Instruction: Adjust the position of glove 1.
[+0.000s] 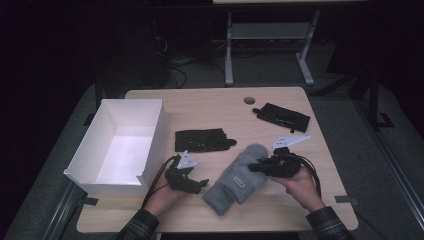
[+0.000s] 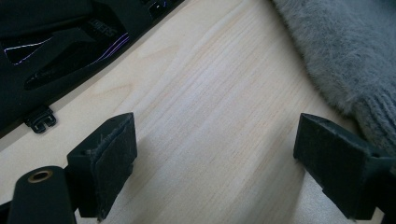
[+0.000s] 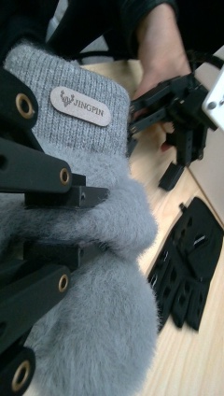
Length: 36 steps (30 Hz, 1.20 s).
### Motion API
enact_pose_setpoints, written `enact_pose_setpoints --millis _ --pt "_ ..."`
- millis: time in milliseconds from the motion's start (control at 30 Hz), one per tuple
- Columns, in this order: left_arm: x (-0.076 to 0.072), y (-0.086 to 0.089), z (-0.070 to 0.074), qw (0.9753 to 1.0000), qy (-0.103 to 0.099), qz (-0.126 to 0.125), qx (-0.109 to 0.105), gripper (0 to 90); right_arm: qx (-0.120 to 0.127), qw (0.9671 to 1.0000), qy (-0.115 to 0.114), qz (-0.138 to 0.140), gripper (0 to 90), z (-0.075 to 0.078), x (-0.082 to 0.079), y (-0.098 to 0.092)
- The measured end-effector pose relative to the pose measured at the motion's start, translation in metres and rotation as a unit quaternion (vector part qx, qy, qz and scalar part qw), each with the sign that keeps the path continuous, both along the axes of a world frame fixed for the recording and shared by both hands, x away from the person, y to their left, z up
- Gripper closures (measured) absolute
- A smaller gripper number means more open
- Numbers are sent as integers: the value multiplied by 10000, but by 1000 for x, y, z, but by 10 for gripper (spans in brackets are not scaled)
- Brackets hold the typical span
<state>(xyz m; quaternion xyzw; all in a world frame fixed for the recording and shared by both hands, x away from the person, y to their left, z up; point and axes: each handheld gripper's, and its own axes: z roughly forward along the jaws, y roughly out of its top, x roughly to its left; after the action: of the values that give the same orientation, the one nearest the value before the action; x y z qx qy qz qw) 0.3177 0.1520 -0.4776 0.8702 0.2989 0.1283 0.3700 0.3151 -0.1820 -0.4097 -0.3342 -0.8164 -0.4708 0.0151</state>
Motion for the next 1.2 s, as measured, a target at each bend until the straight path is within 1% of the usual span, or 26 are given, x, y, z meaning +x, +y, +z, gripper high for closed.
enact_pose_setpoints --millis 133,167,233,267,400,533,767,833,867,967,1033,1133,1167,1200 --pt "0 -1 0 10000 9 17 -50 127 -31 10000 41 54 790 -1 -1 20" --pt "0 0 0 10000 5 11 -25 127 -35 9999 62 71 790 -1 -2 25" --pt "0 0 0 10000 7 15 -35 127 -76 9999 6 96 790 -1 -4 32" --pt "0 0 0 10000 8 16 -36 127 -83 9999 4 92 789 -1 -4 34" --pt "0 -1 0 10000 17 15 -43 127 -17 9999 161 58 787 -4 -4 38" --pt "0 -1 0 10000 9 9 -29 127 -49 9998 168 33 785 -4 -6 42" --pt "0 -1 0 10000 6 4 -23 127 -262 9996 113 7 782 -9 -8 49" --pt "0 -1 0 10000 7 6 -25 127 -325 9994 61 -24 780 -11 -8 51" --pt "0 -1 0 10000 11 10 -31 127 -350 9994 82 -29 780 -11 -8 52" --pt "0 -1 0 10000 15 5 -35 127 -475 9988 83 -36 772 -14 -10 55" --pt "0 -1 0 10000 16 5 -37 127 -577 9983 31 -36 764 -16 -10 58" --pt "0 -1 0 10000 13 4 -37 127 -765 9970 6 -71 724 -19 -12 61" --pt "0 -1 0 10000 13 3 -39 127 -800 9968 20 -82 693 -20 -11 61" --pt "0 -1 0 10000 12 4 -36 127 -778 9969 1 -69 655 -20 -11 60"
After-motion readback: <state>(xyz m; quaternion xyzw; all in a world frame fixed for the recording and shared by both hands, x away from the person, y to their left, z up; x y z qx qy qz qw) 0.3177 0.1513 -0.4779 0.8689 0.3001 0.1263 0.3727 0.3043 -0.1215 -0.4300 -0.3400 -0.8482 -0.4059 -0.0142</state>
